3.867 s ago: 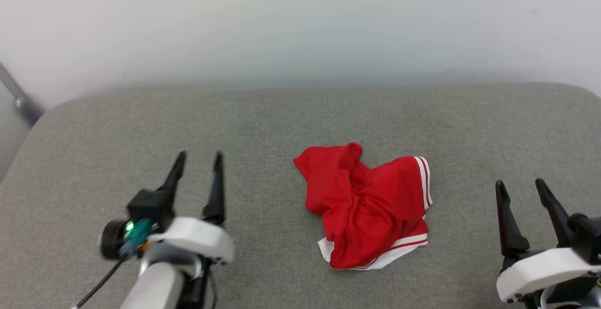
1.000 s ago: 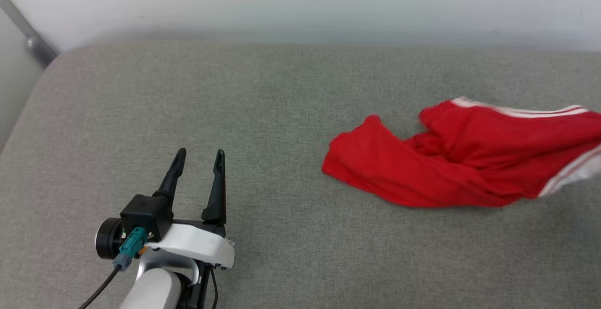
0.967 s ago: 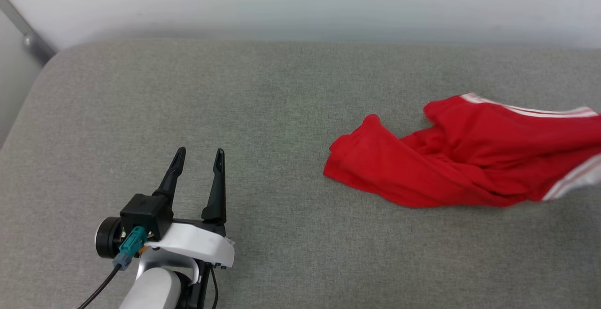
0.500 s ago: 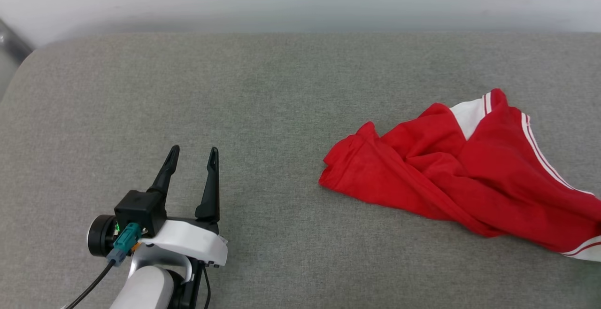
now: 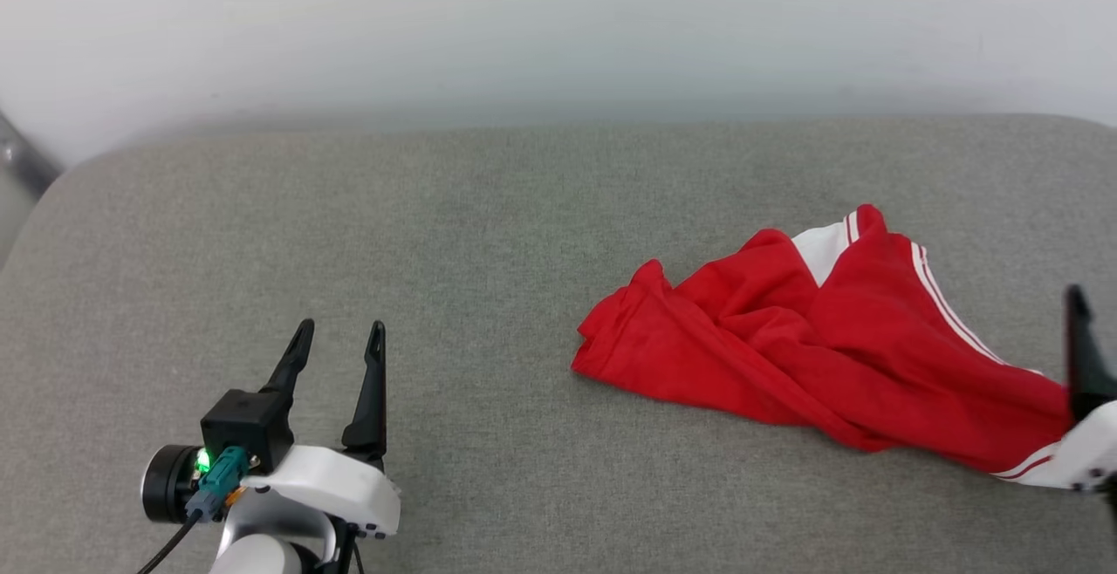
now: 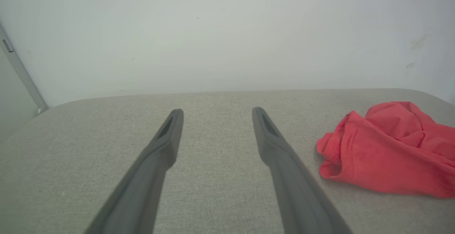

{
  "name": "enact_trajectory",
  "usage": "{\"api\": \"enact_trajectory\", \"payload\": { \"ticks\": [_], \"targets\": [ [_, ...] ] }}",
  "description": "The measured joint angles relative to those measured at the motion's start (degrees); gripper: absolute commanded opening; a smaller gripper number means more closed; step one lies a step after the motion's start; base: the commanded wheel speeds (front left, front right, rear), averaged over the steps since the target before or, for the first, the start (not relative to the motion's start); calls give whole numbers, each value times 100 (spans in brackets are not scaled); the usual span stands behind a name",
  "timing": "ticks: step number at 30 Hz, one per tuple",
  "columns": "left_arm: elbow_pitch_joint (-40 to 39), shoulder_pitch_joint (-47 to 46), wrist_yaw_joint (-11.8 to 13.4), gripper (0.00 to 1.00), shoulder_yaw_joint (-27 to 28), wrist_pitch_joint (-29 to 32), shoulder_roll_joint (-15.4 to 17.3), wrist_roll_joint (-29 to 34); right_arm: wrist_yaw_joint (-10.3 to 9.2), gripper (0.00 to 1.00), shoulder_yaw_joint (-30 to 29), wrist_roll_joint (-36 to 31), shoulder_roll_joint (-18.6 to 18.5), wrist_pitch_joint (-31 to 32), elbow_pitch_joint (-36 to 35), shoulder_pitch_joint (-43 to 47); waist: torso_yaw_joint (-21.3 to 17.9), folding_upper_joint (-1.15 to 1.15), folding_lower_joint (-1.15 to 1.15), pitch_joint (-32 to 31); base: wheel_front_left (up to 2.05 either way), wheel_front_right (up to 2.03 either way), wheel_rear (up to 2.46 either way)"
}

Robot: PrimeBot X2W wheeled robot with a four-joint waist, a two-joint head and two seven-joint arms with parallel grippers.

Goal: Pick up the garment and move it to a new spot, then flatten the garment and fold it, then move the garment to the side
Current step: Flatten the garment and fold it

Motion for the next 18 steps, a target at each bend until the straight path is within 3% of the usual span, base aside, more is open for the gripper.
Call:
{"api": "enact_trajectory", "payload": {
  "ticks": [8,18],
  "targets": [
    [-40,252,93,100,-18,146,101,-45,0,100,950,-320,468,-367,-883,782,-64,0,-1,-354,0,0,0],
    [-20,387,149,100,-8,288,174,-102,0,100,1570,-293,773,-470,-1421,1552,-257,0,-1,-537,0,0,0]
  ]
}}
